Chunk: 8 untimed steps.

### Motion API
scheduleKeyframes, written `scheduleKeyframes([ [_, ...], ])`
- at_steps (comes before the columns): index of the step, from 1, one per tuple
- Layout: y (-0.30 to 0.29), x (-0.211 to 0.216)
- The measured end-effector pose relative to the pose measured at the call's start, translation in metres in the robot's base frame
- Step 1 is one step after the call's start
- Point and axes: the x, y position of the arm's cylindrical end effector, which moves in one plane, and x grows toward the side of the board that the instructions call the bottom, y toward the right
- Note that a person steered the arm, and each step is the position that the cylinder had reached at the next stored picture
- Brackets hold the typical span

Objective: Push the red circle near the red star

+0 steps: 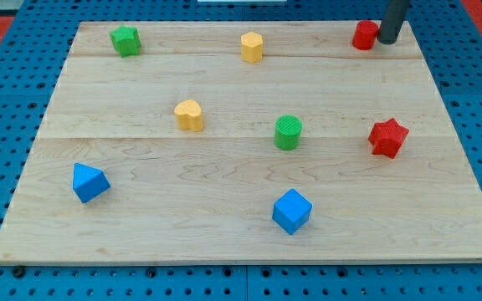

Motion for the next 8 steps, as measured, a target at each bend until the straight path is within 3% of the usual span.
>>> scheduleKeyframes([
  [2, -0.017, -0.058],
  [3, -0.069, -0.056],
  [4, -0.103, -0.03],
  [6, -0.071, 0.083],
  [8, -0.073, 0.037],
])
